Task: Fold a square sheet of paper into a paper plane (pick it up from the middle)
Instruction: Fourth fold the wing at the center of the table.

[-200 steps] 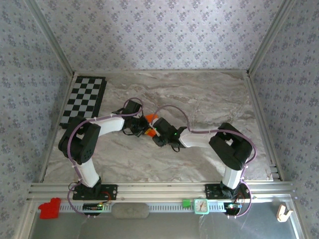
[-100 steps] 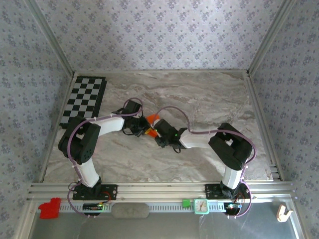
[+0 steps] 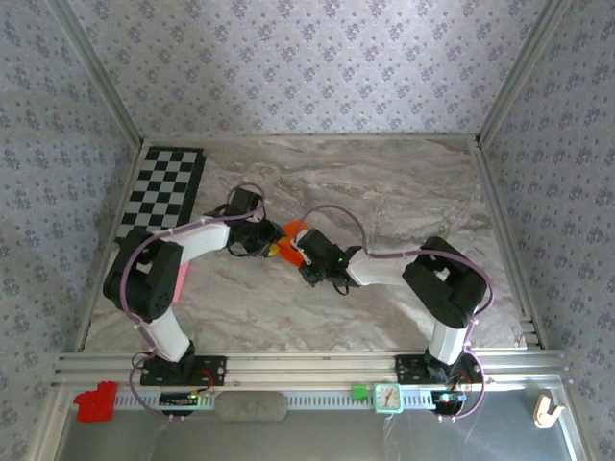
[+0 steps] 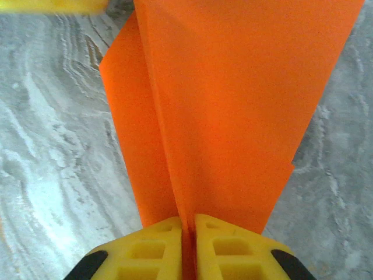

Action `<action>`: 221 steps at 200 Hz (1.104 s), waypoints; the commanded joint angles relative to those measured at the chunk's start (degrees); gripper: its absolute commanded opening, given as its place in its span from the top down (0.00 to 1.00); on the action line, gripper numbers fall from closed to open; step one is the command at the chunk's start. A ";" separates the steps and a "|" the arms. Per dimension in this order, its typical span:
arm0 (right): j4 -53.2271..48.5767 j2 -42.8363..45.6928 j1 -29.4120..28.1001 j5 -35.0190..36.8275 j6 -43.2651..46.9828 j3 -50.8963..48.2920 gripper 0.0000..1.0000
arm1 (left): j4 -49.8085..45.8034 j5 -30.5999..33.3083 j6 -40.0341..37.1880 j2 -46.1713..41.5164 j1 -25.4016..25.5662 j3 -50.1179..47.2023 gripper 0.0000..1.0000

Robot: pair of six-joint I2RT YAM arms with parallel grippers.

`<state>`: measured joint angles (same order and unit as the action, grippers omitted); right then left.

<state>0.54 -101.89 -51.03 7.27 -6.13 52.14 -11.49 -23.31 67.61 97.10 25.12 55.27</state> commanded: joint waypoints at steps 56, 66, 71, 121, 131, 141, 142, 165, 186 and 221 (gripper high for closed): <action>5.12 2.48 4.40 -12.80 -3.35 -3.75 0.91 | 8.63 -1.86 1.25 -8.93 -2.19 -10.85 0.66; 5.67 2.61 4.85 -13.66 -3.57 -4.21 0.91 | 10.61 -3.02 1.65 -8.14 -1.56 -11.87 0.68; 5.98 2.66 5.01 -14.03 -3.62 -4.30 0.91 | 11.36 -3.62 1.84 -7.54 -1.36 -12.09 0.69; 7.88 2.72 5.60 -15.43 -3.79 -5.39 0.91 | 12.74 -4.56 1.17 -2.26 0.89 -9.94 0.76; 8.53 2.83 5.76 -15.68 -3.93 -5.79 0.91 | 11.93 -4.24 0.77 -1.22 0.98 -9.33 0.78; 9.07 2.92 5.98 -15.94 -4.11 -6.20 0.91 | 12.13 -4.29 0.85 -0.36 0.98 -9.26 0.79; 9.10 2.92 6.00 -15.96 -4.13 -6.19 0.91 | 12.16 -4.29 0.85 -0.30 0.98 -9.24 0.79; 10.28 2.98 6.53 -17.12 -4.57 -6.81 0.92 | 12.28 -4.20 1.01 0.72 1.06 -8.83 0.81; 11.19 2.96 7.20 -18.67 -5.24 -7.44 0.92 | 10.34 -3.16 0.86 1.10 1.07 -8.30 0.81; 13.34 2.88 8.70 -21.82 -7.27 -8.52 0.92 | 5.95 -1.88 0.85 1.88 1.15 -8.23 0.86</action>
<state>12.12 -100.05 -43.38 -11.42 -11.11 45.01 -1.48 -26.09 69.01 97.86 25.96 46.00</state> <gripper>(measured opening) 0.083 0.150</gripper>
